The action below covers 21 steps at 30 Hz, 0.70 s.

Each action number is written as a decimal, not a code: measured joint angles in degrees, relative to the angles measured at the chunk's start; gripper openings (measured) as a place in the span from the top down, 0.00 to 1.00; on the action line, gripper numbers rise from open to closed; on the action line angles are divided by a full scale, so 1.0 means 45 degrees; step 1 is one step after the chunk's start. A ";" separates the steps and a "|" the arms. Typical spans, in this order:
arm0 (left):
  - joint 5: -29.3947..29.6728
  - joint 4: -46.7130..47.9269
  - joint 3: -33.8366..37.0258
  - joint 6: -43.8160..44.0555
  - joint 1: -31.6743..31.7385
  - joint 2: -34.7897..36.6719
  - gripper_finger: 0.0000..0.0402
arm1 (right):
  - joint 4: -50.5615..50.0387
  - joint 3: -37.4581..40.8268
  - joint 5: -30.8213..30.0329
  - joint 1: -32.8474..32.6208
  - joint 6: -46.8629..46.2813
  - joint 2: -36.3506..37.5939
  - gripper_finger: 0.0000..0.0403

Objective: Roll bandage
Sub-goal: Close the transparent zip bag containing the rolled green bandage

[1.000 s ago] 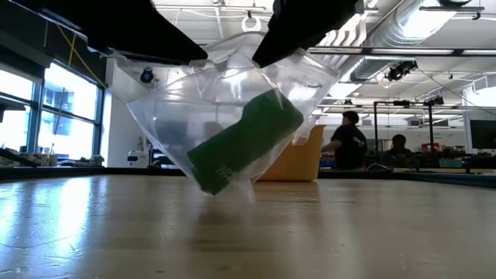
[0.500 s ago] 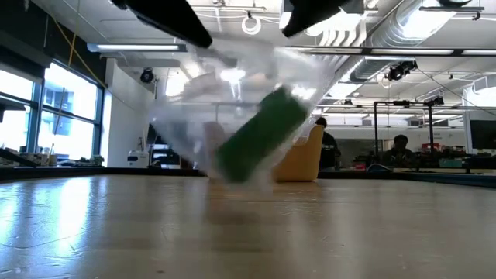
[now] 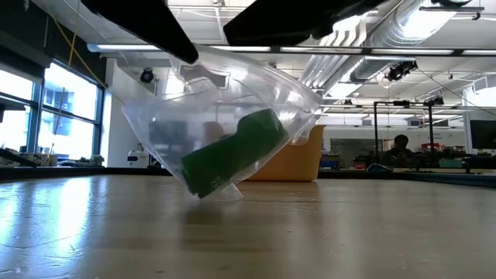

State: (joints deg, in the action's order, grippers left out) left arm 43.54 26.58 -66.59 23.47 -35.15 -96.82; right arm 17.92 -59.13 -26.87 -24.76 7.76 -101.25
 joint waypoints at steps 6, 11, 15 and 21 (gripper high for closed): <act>0.0046 -0.0366 -0.0066 -0.0005 -0.0079 0.0051 0.96 | 0.0741 0.0582 0.1376 0.0518 -0.1092 -0.0032 0.54; -0.0057 -0.0877 -0.0073 0.0098 -0.0022 0.0051 0.96 | 0.0845 0.0582 0.2331 0.0502 -0.0959 -0.0098 0.74; -0.0561 -0.1226 -0.0073 0.0262 0.0071 0.0051 0.95 | 0.0841 0.0582 0.1858 0.0333 -0.1002 -0.0150 0.95; -0.0557 -0.1452 -0.0012 0.0094 -0.0269 0.0065 0.88 | 0.0852 0.0572 0.1680 0.0244 -0.1290 -0.0165 0.99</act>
State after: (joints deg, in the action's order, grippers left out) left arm 41.03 20.05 -66.64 23.90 -36.36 -96.53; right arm 21.76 -56.55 -19.31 -23.66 1.96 -102.00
